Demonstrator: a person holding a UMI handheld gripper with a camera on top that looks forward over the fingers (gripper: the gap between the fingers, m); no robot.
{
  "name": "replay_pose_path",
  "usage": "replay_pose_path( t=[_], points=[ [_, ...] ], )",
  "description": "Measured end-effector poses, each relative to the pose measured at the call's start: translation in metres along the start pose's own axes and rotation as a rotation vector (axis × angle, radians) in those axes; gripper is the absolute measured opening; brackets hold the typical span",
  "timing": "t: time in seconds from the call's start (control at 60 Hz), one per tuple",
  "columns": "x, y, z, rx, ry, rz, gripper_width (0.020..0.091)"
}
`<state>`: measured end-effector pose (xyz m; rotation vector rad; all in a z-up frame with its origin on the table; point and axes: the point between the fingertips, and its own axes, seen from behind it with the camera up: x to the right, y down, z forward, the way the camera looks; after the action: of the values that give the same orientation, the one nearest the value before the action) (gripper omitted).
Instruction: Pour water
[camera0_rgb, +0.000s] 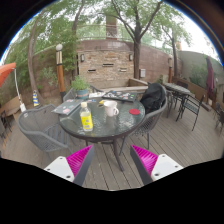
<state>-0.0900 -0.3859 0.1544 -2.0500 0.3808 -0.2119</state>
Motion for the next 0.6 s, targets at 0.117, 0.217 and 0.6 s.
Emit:
replay_pose_path(
  t=[0.117,0.217,0.6],
  points=[
    [0.006,-0.007,-0.009,0.003,0.026,0.046,0.0838],
    [0.010,-0.009,-0.009,0.006,0.061,0.062,0.0838],
    [-0.020,0.004,0.086,0.069,-0.011,0.051,0.0839]
  ],
)
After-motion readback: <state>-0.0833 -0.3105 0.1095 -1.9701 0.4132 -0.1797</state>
